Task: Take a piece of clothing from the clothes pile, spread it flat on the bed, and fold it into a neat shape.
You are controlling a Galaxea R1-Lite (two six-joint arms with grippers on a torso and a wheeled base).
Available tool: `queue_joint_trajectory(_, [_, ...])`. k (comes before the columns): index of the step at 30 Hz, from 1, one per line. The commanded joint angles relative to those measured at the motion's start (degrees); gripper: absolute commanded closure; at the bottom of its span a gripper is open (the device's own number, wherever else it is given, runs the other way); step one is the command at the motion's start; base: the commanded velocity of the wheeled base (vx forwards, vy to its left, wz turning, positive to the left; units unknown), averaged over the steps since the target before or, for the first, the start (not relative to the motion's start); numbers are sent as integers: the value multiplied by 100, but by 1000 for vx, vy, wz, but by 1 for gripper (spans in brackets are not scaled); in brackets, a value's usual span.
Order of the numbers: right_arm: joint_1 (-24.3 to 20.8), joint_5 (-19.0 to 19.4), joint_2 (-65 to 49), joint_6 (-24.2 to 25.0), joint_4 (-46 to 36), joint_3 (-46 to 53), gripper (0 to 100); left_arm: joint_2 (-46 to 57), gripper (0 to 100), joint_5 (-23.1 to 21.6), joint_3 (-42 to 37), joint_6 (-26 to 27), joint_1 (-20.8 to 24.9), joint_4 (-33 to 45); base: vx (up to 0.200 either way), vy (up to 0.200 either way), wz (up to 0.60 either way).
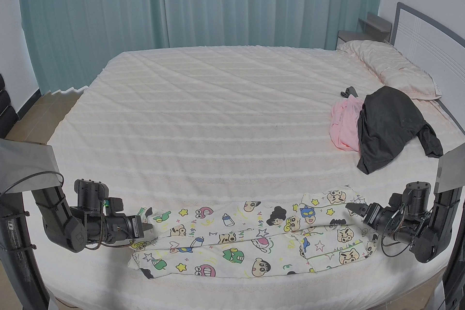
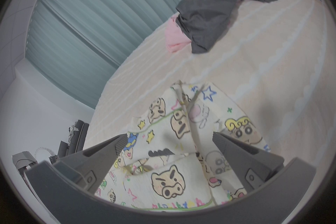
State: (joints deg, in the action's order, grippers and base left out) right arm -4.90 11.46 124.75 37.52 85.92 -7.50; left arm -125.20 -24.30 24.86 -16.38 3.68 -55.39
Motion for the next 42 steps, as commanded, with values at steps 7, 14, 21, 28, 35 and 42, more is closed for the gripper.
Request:
queue_joint_trajectory(7, [-134, -241, -609, -34, 100, -243, 0, 839, 100, -40, 37, -629, -17, 2, 0, 0, 0])
queue_joint_trajectory(14, [-925, -794, -653, -96, -1262, -1412, 0, 901, 100, 4, 160, -779, -8, 20, 0, 0, 0])
queue_joint_trajectory(21, [-1523, -1269, -460, -281, -2888, -2476, 0, 1068, 100, 13, 195, -787, -8, 64, 0, 0, 0])
queue_joint_trajectory(28, [-1487, -1313, 278, -588, -3055, -2783, 0, 1076, 100, 57, 318, -787, -25, 354, 0, 0, 0])
queue_joint_trajectory(35, [-1356, -1322, 366, -922, -3090, -2819, 0, 1059, 100, 57, 151, -752, -25, 451, 0, 0, 0])
queue_joint_trajectory(42, [-1356, -1322, 612, -1080, -3442, -2968, 0, 1015, 100, 57, -42, -717, -17, 451, 0, 0, 0])
